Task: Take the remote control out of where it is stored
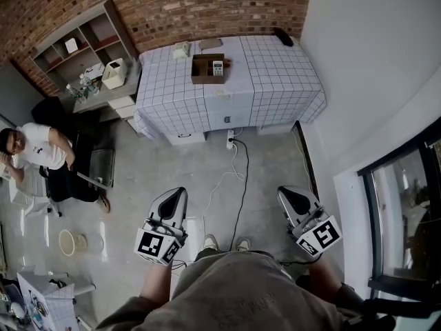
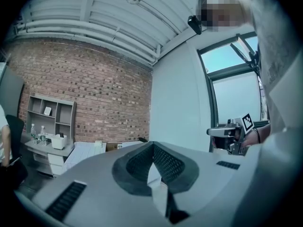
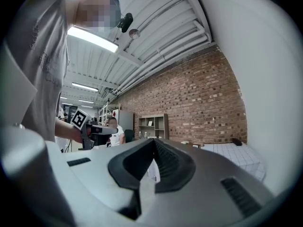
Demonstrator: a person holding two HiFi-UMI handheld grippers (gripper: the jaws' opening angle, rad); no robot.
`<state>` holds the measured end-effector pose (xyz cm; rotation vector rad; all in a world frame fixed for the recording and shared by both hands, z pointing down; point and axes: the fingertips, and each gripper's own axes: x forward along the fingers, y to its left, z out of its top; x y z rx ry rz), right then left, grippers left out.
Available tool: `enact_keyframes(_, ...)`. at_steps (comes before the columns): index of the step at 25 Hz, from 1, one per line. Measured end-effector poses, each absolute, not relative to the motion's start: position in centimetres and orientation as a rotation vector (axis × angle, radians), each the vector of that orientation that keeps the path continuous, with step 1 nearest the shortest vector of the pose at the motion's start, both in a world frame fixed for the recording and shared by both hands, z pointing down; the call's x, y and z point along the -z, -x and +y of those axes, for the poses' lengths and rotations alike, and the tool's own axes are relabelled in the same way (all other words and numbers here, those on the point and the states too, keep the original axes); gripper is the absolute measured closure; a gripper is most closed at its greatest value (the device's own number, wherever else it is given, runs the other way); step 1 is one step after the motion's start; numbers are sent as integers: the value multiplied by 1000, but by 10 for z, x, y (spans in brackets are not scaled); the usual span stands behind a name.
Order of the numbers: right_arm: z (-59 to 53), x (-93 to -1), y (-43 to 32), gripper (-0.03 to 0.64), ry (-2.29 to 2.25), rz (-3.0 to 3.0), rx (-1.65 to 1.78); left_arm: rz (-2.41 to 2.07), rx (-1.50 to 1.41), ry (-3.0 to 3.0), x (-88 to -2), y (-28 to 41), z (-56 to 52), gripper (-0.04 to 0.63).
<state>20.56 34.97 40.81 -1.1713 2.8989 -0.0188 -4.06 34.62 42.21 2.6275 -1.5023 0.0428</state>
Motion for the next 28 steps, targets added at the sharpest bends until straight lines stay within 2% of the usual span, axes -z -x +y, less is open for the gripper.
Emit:
enact_keyframes(7,329,-425,-241,606,1170,2881,21,-1544,-63,-2646,-429,14,331,591)
enact_keyframes(15,332,-402,-256,606,1203,2861,7,-1523,-79,-2655,-404,1,326,591)
enact_keyframes(19,327,-423,-264,606,1200,2852,13,-1526,-97,-2682,-423,-6,320,591)
enact_keyframes(24,333,-405,-253,606,1183,2870,20,-1552,-139,-2626,-414,16,333,591)
enact_keyframes(28,319,-428,-248,606,1146,2883,25,-1615,-153,-2567,-440,34,330,591)
